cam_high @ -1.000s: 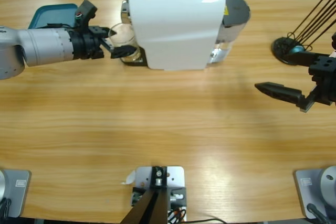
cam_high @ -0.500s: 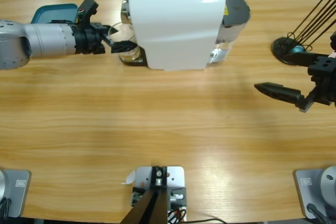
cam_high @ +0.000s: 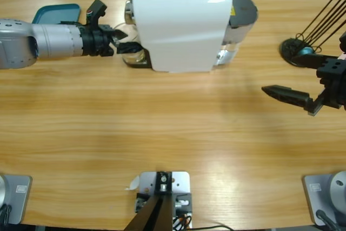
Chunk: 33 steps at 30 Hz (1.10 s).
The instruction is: Pour coffee
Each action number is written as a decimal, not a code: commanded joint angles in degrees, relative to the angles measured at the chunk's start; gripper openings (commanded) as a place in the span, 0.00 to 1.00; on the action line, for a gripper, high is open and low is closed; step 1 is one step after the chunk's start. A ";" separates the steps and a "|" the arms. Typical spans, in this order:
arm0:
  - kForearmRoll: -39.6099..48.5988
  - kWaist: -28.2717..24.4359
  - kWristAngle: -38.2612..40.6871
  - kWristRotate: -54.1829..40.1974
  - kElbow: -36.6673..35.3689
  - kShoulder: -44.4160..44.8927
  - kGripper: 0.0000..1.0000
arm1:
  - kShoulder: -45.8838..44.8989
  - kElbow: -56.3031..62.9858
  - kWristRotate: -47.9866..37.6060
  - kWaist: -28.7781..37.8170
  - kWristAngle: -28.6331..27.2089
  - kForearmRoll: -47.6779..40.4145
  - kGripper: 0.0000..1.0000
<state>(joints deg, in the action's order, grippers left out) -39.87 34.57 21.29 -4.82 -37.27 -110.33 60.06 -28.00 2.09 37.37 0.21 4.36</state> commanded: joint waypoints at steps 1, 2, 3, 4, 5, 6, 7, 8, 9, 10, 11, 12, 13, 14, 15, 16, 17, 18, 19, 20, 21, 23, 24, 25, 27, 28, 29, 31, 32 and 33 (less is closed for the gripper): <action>-0.82 -0.40 0.72 -0.70 1.82 -0.58 0.64 | 1.20 0.84 0.44 0.42 0.93 0.30 1.00; -0.75 -0.47 0.44 -0.63 2.40 0.22 0.64 | 1.20 0.84 0.44 0.42 0.93 0.30 1.00; -0.73 -0.47 -0.02 -0.63 3.09 1.14 0.64 | 1.18 0.84 0.41 0.42 0.93 0.30 1.00; -0.73 -0.47 -0.48 -0.63 3.79 2.10 0.64 | 1.04 0.84 0.41 0.44 0.93 0.30 1.00; -0.72 -0.51 -1.04 -0.63 4.60 3.18 0.64 | 0.86 0.91 0.44 0.44 0.96 0.30 1.00; -0.63 -0.56 -2.11 -0.54 5.90 4.72 0.64 | 0.69 0.96 0.43 0.46 0.95 0.30 1.00; -0.40 -0.56 -3.24 -0.54 6.95 6.25 0.64 | 0.58 1.01 0.39 0.42 0.93 0.30 1.00; 0.06 -0.56 -4.50 -0.54 7.95 8.19 0.64 | 0.58 1.01 0.43 0.42 0.88 0.30 1.00; 0.71 -0.56 -5.82 -0.54 8.83 10.49 0.64 | 0.53 1.01 0.43 0.44 0.89 0.30 1.00; 2.13 -0.66 -7.42 -0.54 9.26 13.04 0.64 | 0.41 1.01 0.41 0.42 0.93 0.30 1.00; 4.79 -1.31 -8.93 -0.54 9.26 16.15 0.64 | 0.25 1.07 0.41 0.42 0.93 0.30 1.00; 6.74 -1.86 -10.11 -0.54 9.22 18.28 0.64 | 0.09 1.12 0.39 0.44 0.93 0.30 1.00; 8.53 -2.39 -11.71 -0.54 9.15 20.02 0.64 | -0.01 1.19 0.39 0.44 0.96 0.30 1.00; 10.10 -3.04 -13.50 -0.54 9.15 21.34 0.64 | -0.15 1.21 0.37 0.42 1.02 0.30 1.00; 11.38 -4.09 -14.56 -0.54 9.22 22.41 0.64 | -0.40 1.28 0.41 0.42 1.07 0.30 1.00; 12.52 -5.51 -15.26 -0.54 9.24 23.30 0.64 | -0.52 1.28 0.41 0.42 1.16 0.30 1.00; 13.28 -7.15 -16.21 -0.51 9.33 24.11 0.64 | -0.65 1.31 0.39 0.46 1.19 0.30 1.00; 13.51 -9.03 -17.00 -0.17 9.54 24.73 0.64 | -0.77 1.37 0.41 0.44 1.19 0.30 1.00; 13.49 -11.23 -17.25 0.76 9.61 25.06 0.64 | -0.93 1.37 0.39 0.44 1.19 0.30 1.00; 13.44 -13.99 -17.34 2.64 9.59 24.99 0.64 | -1.12 1.42 0.44 0.42 1.25 0.30 1.00; 13.38 -16.01 -17.42 3.96 9.59 24.82 0.64 | -1.37 1.45 0.43 0.44 1.26 0.30 1.00; 13.01 -19.65 -17.48 5.24 9.59 24.20 0.64 | -2.18 1.68 0.41 0.46 1.37 0.30 1.00; 12.73 -21.37 -17.56 5.68 9.59 23.59 0.64 | -2.39 1.79 0.44 0.44 1.35 0.30 1.00; 12.43 -22.95 -17.60 6.14 9.59 22.74 0.64 | -2.40 1.80 0.41 0.46 1.28 0.21 1.00; 11.38 -26.01 -17.62 7.83 9.57 20.49 0.66 | -2.42 1.80 0.44 0.42 1.37 0.14 1.00; 10.78 -26.89 -17.60 8.55 9.57 19.16 0.66 | -2.51 1.80 0.43 0.46 1.37 0.12 1.00; 10.02 -27.56 -17.60 8.79 9.59 17.73 0.66 | -2.62 1.80 0.43 0.47 1.37 0.12 1.00; 8.06 -28.17 -17.58 8.93 9.59 15.18 0.66 | -2.84 1.89 0.41 0.44 1.37 0.12 1.00; 7.12 -28.33 -17.51 8.93 9.55 14.15 0.66 | -2.84 1.89 0.44 0.47 1.40 0.12 1.00; 6.56 -28.56 -17.41 8.95 9.27 13.13 0.66 | -2.84 1.89 0.44 0.44 1.37 0.03 1.00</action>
<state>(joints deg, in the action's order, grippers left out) -28.72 8.60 4.39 2.72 -29.06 -89.22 58.93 -27.99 2.09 37.37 0.39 4.36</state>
